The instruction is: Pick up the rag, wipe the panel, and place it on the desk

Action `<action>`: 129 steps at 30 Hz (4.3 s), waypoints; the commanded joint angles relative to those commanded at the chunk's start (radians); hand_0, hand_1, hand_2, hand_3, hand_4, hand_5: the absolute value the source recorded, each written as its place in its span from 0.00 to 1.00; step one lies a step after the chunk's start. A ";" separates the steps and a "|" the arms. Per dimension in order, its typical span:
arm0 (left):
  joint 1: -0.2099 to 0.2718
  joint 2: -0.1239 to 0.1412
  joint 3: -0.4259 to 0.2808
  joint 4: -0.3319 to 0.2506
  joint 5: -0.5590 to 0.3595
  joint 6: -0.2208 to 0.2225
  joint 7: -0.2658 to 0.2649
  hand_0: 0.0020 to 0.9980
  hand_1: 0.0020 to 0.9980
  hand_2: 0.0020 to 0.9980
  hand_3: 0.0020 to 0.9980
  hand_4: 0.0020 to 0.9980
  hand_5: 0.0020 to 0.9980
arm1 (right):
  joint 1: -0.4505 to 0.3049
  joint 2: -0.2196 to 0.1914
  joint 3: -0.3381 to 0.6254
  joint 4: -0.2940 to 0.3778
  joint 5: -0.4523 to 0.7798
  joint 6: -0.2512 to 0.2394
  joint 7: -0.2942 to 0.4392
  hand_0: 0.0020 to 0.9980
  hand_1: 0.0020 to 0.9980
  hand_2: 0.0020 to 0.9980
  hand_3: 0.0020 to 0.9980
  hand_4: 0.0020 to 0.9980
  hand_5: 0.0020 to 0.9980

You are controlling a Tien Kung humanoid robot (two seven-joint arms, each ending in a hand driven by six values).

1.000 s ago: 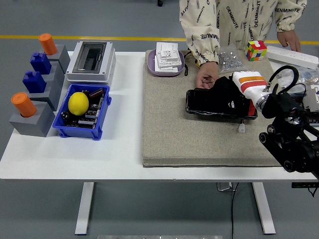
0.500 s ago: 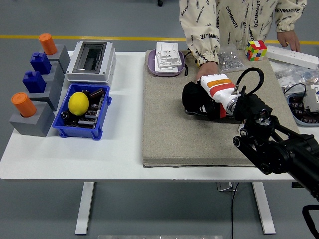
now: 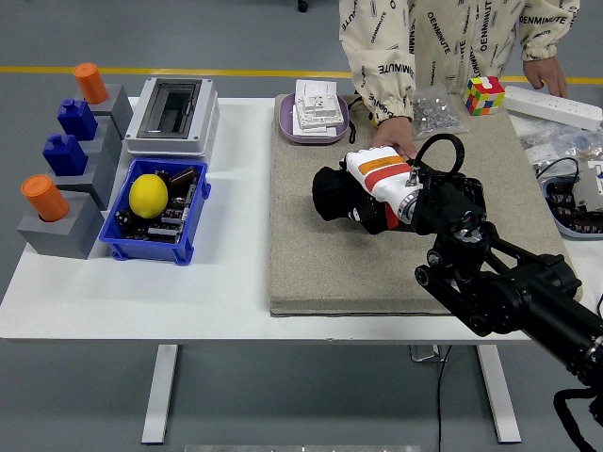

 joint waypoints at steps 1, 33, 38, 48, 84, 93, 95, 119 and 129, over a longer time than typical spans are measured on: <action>0.001 0.000 -0.002 0.000 0.001 0.000 0.001 0.64 0.69 0.73 0.57 0.59 0.47 | -0.004 0.000 0.002 -0.001 0.000 0.000 0.000 0.17 0.34 0.44 0.42 0.97 0.09; -0.006 -0.011 -0.014 0.000 -0.001 -0.001 -0.005 0.64 0.69 0.73 0.57 0.59 0.47 | -0.071 -0.276 0.098 -0.020 -0.007 0.011 0.004 0.17 0.34 0.44 0.42 0.97 0.09; -0.006 -0.011 -0.018 0.000 0.003 0.000 -0.004 0.64 0.69 0.73 0.57 0.59 0.47 | -0.090 -0.315 0.128 -0.024 -0.014 0.013 0.004 0.17 0.34 0.44 0.42 0.97 0.09; -0.005 -0.013 -0.020 0.000 0.004 0.000 -0.005 0.64 0.69 0.73 0.57 0.59 0.47 | -0.122 -0.374 0.182 -0.027 -0.023 0.015 0.005 0.17 0.34 0.44 0.42 0.97 0.09; 0.000 -0.013 -0.012 0.000 -0.001 -0.002 -0.006 0.64 0.69 0.73 0.57 0.59 0.47 | -0.189 -0.360 0.315 -0.003 -0.067 0.019 -0.019 0.17 0.34 0.44 0.42 0.97 0.08; -0.001 -0.009 -0.010 0.000 0.000 -0.001 -0.007 0.64 0.69 0.73 0.57 0.59 0.47 | -0.189 -0.361 0.313 -0.001 -0.067 0.018 -0.039 0.17 0.34 0.44 0.42 0.97 0.09; -0.002 -0.009 -0.007 0.000 -0.002 -0.002 -0.008 0.64 0.69 0.73 0.57 0.59 0.47 | -0.190 -0.360 0.314 0.003 -0.068 0.013 -0.049 0.17 0.34 0.44 0.42 0.97 0.09; -0.002 -0.009 -0.016 0.000 0.003 -0.001 -0.005 0.64 0.69 0.73 0.57 0.59 0.47 | -0.186 -0.362 0.327 0.048 0.020 0.113 -0.147 0.38 0.44 0.53 0.49 1.00 0.50; -0.002 -0.010 -0.020 0.000 0.007 -0.001 -0.005 0.64 0.69 0.73 0.56 0.59 0.47 | -0.182 -0.368 0.333 0.055 0.031 0.130 -0.143 0.58 0.56 0.67 0.55 1.00 0.59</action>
